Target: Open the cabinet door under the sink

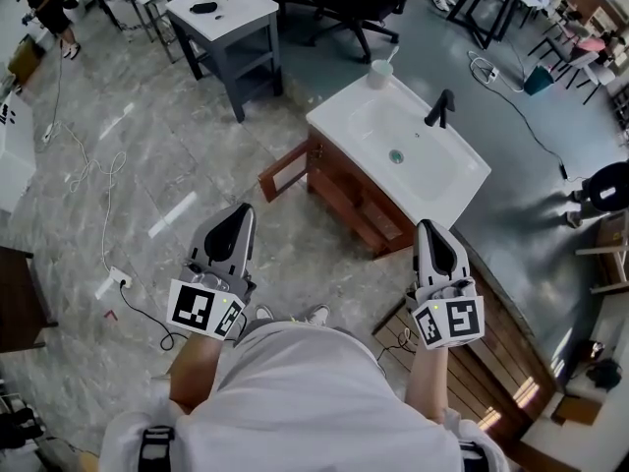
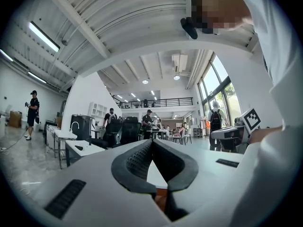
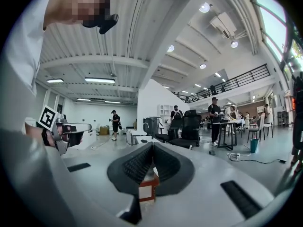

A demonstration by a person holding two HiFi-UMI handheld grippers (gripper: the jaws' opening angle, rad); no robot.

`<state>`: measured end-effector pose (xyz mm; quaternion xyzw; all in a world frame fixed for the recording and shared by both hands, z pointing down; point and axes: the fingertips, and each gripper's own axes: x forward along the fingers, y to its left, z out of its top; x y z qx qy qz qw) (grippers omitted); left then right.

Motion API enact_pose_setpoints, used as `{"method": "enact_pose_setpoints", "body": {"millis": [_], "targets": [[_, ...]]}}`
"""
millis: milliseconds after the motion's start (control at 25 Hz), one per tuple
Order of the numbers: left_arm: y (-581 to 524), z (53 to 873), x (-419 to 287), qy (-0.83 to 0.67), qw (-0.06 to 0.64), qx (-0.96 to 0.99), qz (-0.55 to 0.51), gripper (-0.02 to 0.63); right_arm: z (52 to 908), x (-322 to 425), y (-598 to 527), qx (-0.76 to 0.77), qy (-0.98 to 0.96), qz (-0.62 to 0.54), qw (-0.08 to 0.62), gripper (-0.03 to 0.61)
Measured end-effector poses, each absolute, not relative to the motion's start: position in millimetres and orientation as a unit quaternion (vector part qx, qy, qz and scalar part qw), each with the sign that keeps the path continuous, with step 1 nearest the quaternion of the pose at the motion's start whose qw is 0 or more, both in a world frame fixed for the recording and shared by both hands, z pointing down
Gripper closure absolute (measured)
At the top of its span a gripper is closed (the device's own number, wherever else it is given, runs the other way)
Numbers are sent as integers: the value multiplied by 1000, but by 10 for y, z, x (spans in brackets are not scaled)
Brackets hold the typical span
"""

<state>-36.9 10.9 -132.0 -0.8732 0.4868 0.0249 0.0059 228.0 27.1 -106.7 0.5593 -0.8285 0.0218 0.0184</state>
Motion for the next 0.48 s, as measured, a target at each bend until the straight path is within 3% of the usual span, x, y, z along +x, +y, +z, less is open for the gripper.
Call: {"method": "enact_pose_setpoints", "body": {"millis": [480], "targets": [[205, -1165, -208, 481, -2, -876, 32, 595, -955, 2425, 375, 573, -819, 18, 17, 548]]}}
